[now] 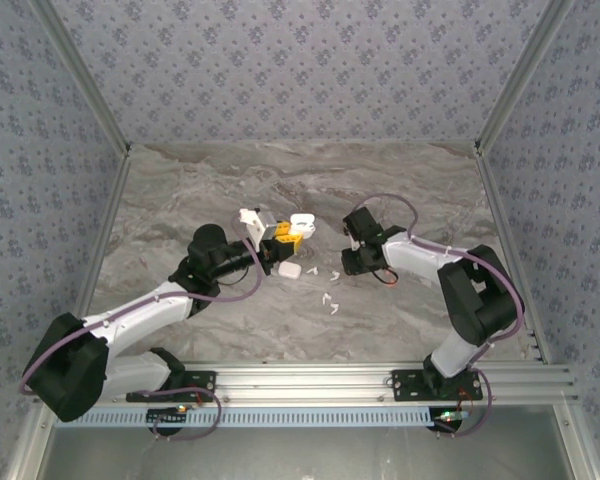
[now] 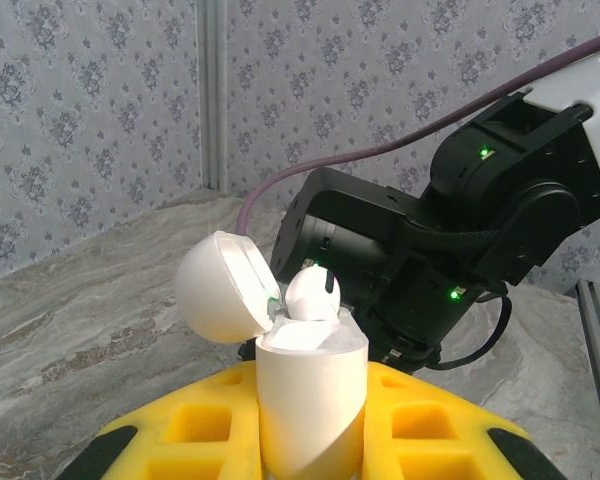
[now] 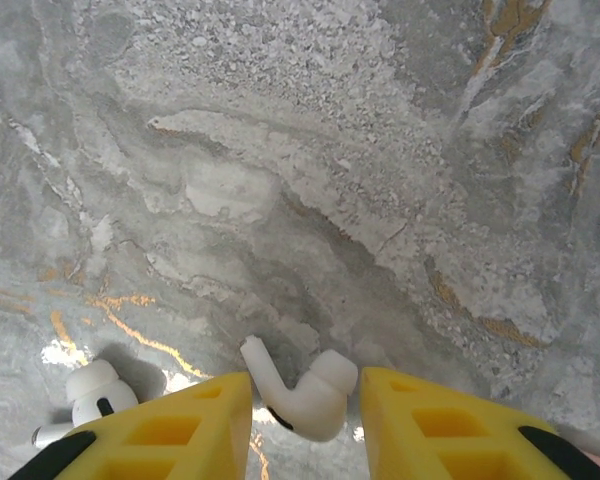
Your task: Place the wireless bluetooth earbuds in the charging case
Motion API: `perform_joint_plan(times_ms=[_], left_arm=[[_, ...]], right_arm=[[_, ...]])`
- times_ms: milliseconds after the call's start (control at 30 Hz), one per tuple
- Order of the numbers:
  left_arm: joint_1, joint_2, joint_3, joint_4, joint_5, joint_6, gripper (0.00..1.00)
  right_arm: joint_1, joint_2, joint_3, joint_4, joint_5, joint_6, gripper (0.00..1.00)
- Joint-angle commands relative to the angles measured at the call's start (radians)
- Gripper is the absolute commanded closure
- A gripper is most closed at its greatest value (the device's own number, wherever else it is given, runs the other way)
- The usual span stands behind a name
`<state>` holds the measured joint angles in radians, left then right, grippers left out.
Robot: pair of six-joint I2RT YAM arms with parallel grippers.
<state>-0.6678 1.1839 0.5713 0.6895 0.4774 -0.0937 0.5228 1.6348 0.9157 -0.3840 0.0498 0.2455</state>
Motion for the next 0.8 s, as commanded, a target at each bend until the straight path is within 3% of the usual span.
perform_joint_plan(times_ms=[0, 767], left_arm=[[0.005, -0.011, 0.025, 0.019, -0.008, 0.014, 1.0], [0.005, -0.005, 0.039, 0.013, -0.007, 0.012, 1.0]], right_arm=[[-0.007, -0.038, -0.033, -0.005, 0.007, -0.009, 0.63], [-0.009, 0.043, -0.019, 0.063, -0.002, -0.038, 0.71]])
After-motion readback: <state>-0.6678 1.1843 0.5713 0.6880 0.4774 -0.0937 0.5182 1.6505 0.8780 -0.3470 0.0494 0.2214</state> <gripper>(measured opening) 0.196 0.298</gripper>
